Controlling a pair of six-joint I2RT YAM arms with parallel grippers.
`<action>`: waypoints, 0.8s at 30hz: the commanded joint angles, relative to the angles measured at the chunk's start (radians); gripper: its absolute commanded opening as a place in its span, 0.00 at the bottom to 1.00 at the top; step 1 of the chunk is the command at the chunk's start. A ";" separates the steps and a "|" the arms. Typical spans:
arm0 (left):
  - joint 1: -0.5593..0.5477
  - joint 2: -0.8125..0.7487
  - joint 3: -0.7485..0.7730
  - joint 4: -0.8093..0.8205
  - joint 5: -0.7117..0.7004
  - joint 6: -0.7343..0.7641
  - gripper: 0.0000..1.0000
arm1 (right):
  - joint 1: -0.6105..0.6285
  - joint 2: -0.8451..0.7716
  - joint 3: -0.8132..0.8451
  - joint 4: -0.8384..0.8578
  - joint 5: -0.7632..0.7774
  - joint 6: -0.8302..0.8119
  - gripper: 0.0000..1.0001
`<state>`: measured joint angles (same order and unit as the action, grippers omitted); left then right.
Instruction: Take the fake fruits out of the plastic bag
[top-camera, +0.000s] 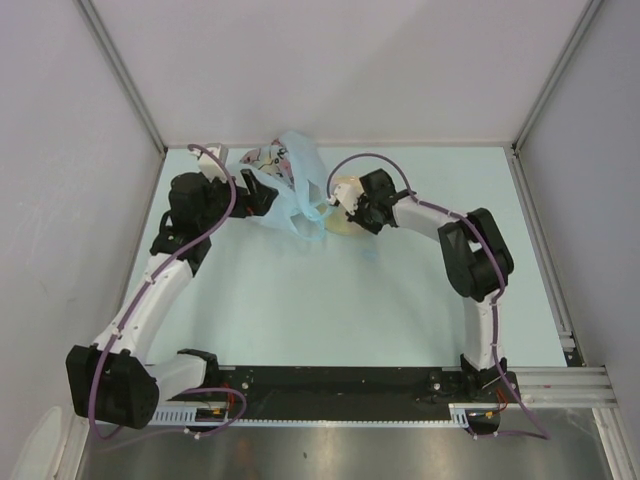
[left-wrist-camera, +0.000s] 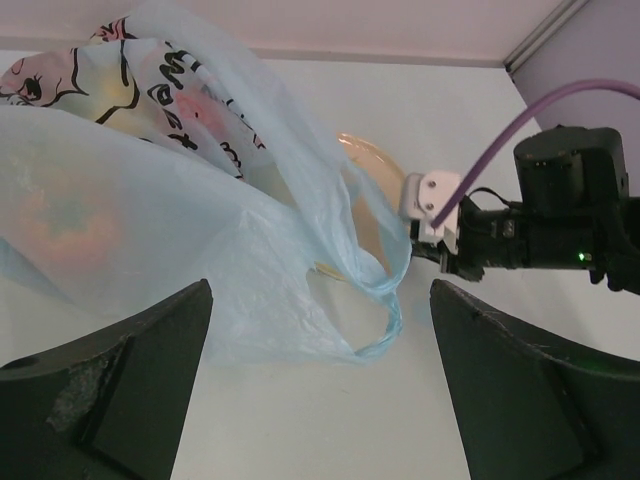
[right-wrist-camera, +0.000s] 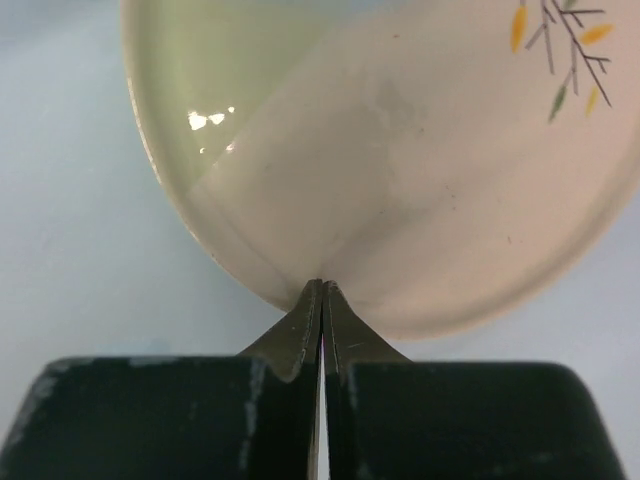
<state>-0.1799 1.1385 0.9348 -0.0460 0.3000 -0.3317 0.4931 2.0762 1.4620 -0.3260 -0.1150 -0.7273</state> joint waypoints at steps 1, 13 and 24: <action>-0.001 -0.009 0.052 0.000 0.018 -0.020 0.95 | -0.007 -0.046 -0.166 -0.367 -0.070 0.046 0.00; -0.009 -0.060 -0.020 -0.097 0.005 0.003 0.95 | 0.163 -0.508 -0.551 -0.436 -0.123 0.169 0.00; -0.116 -0.128 -0.100 -0.159 0.002 0.149 0.95 | 0.174 -0.619 -0.565 -0.504 -0.210 0.167 0.00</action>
<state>-0.2359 1.0687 0.8486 -0.1734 0.2955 -0.2920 0.6647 1.5105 0.8612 -0.7235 -0.2672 -0.5797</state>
